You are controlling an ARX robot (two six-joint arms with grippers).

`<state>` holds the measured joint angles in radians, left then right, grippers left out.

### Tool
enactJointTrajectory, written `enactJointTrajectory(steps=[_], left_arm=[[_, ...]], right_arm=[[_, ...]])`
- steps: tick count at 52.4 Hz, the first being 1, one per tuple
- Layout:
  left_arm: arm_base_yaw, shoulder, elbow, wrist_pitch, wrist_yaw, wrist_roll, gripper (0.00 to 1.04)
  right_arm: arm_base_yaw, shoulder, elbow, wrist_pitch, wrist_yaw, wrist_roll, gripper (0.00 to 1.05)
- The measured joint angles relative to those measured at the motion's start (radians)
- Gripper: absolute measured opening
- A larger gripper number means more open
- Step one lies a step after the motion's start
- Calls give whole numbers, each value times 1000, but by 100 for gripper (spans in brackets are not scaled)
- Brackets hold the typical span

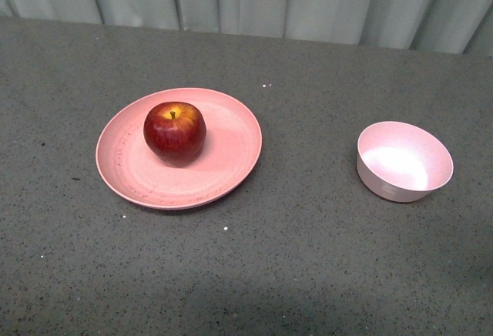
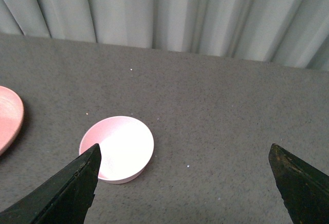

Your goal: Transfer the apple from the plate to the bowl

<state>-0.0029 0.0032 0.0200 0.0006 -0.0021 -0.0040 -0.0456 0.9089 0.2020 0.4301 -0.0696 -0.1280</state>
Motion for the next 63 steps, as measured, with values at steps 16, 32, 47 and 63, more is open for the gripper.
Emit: enactJointTrajectory(steps=[16, 32, 47, 63], left_arm=[[0, 0, 0, 0, 0, 0, 98], [0, 0, 0, 0, 0, 0, 98], [0, 0, 0, 0, 0, 0, 98], [0, 0, 0, 0, 0, 0, 98]], right_arm=[[117, 652, 317, -40, -53, -105, 95], [211, 917, 531, -180, -45, -210, 95], [259, 1107, 692, -293, -33, -227, 86], [264, 1196, 778, -375, -11, -227, 30]])
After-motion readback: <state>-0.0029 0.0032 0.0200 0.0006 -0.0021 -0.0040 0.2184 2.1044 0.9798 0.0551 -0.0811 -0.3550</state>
